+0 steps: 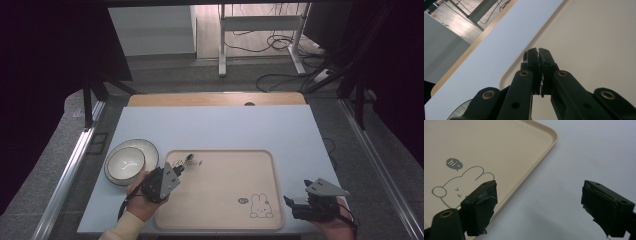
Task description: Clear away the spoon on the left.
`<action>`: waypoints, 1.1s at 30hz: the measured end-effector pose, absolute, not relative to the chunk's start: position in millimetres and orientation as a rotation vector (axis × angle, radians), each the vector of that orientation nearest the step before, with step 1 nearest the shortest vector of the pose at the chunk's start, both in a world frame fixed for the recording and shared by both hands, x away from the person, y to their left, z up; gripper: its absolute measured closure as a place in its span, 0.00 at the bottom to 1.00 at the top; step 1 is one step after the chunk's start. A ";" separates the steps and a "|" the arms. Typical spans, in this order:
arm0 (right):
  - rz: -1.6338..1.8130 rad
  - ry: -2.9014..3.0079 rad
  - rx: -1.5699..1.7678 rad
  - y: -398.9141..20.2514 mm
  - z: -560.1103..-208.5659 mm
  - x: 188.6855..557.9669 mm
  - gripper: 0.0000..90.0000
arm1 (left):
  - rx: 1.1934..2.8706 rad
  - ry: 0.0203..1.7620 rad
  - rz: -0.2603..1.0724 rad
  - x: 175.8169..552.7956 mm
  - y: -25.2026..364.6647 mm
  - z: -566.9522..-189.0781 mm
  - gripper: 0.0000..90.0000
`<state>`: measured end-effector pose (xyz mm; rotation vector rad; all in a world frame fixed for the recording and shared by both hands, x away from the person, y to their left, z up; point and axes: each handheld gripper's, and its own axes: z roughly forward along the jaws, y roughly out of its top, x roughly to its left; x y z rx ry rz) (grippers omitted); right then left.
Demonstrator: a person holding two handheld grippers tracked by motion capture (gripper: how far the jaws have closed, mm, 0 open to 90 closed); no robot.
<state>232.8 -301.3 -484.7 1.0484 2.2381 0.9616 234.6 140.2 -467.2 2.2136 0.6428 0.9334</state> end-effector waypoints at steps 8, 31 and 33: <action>0.956 2.242 1.045 -301.2 -485.0 232.6 0.15 | 2.247 0.640 0.937 235.9 138.6 -472.0 0.99; 0.951 2.248 1.036 -300.4 -486.3 232.7 0.15 | 2.404 0.522 0.959 229.7 112.0 -496.0 0.94; 0.950 2.249 1.035 -300.4 -486.4 232.7 0.15 | 2.425 0.519 0.939 229.9 110.1 -498.3 0.94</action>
